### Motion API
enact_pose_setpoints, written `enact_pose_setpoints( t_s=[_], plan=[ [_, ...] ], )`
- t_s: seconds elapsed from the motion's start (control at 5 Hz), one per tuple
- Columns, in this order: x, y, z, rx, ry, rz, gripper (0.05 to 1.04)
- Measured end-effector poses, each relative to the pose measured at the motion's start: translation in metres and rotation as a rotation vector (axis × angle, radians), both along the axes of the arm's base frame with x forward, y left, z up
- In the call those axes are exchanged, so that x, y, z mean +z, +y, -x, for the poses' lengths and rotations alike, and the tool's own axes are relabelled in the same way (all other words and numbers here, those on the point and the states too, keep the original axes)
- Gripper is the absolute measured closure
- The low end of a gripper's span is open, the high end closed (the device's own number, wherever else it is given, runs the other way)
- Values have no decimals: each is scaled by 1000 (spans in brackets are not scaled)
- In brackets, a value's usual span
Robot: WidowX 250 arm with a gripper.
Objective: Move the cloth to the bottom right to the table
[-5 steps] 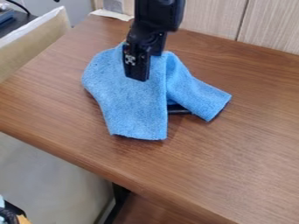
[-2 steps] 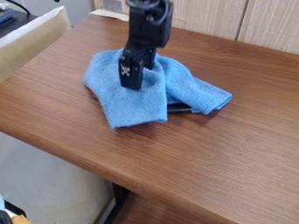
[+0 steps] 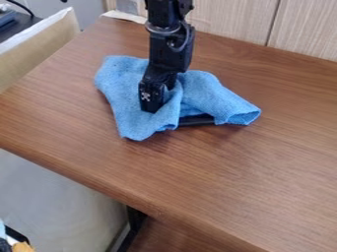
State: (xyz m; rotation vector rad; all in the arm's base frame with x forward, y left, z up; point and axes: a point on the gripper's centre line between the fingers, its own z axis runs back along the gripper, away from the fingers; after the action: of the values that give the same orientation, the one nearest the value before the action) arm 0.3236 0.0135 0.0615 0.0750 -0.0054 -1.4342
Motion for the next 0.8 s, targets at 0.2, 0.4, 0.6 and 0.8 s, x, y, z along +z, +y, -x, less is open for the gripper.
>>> enact_pose_setpoints(
  t_s=[0.2, 0.4, 0.6, 0.8],
  plan=[
    [-1, -1, -1, -8, -9, -4, 83],
    [-4, -6, -2, -23, -1, -4, 83],
    [-2, -17, -6, -55, -12, -3, 83],
    [-1, -33, -8, -105, -19, -4, 83]
  ],
)
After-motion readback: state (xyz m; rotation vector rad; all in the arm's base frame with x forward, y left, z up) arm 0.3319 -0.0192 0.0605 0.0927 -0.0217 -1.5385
